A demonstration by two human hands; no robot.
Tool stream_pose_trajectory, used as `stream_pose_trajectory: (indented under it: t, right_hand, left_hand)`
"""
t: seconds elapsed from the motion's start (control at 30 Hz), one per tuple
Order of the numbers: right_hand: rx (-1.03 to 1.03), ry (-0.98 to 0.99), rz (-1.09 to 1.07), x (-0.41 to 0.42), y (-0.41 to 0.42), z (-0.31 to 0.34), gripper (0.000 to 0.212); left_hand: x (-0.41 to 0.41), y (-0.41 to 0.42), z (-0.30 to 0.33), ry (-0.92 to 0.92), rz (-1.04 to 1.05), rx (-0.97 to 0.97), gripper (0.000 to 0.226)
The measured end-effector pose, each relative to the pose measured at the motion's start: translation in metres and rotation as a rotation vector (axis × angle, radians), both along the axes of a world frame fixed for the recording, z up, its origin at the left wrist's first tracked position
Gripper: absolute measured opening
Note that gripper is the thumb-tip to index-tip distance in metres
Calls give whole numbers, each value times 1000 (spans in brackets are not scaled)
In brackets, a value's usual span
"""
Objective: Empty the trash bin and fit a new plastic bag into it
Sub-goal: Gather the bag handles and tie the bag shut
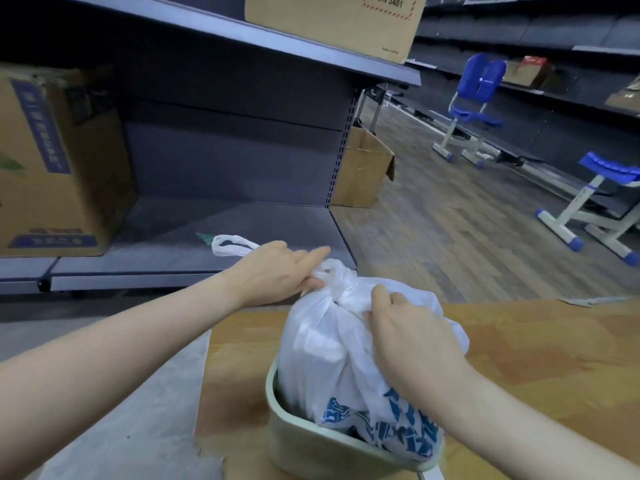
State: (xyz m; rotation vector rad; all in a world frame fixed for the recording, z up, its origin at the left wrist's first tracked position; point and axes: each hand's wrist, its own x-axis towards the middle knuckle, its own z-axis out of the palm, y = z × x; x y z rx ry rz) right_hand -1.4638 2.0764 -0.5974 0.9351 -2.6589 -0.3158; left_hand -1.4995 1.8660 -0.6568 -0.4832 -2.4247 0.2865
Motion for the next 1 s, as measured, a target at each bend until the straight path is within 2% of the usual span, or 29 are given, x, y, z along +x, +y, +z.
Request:
stream_pose_trajectory:
  t: [0.07, 0.17, 0.2, 0.27, 0.3, 0.43, 0.57, 0.7, 0.77, 0.83, 1.0]
  right_hand:
    - [-1, -19, 60, -1, 12, -4, 35]
    - [5, -32, 61, -4, 24, 0, 60]
    - [0, -31, 60, -6, 28, -4, 59]
    - [-74, -53, 82, -10, 35, -11, 37]
    - [-133, -72, 79, -11, 38, -12, 28]
    - [-376, -123, 169, -1, 48, -23, 28]
    - [-454, -133, 245, 14, 55, -32, 37]
    - [-412, -21, 275, 20, 61, -29, 32]
    - [-343, -8, 267, 18, 62, -25, 26]
    - [-252, -59, 221, 17, 57, -16, 36]
    - [-64, -52, 148, 25, 38, 14, 66]
  left_hand:
    - [0, -4, 4, 84, -1, 35, 71]
    - [-1, -8, 5, 93, -75, -85, 74]
    - [-1, -9, 5, 76, -89, -120, 70]
    - [0, -8, 5, 12, -86, -145, 60]
    - [0, -7, 4, -16, -84, -142, 64]
    - [4, -2, 1, -16, -115, -117, 84]
    - [22, -4, 2, -45, -90, -159, 86]
    - [50, 1, 21, -28, 1, -212, 69]
    - [61, 2, 31, -97, 48, -203, 56]
    - [65, 2, 37, -141, -9, -200, 44]
    - [83, 2, 38, 72, -153, -254, 23]
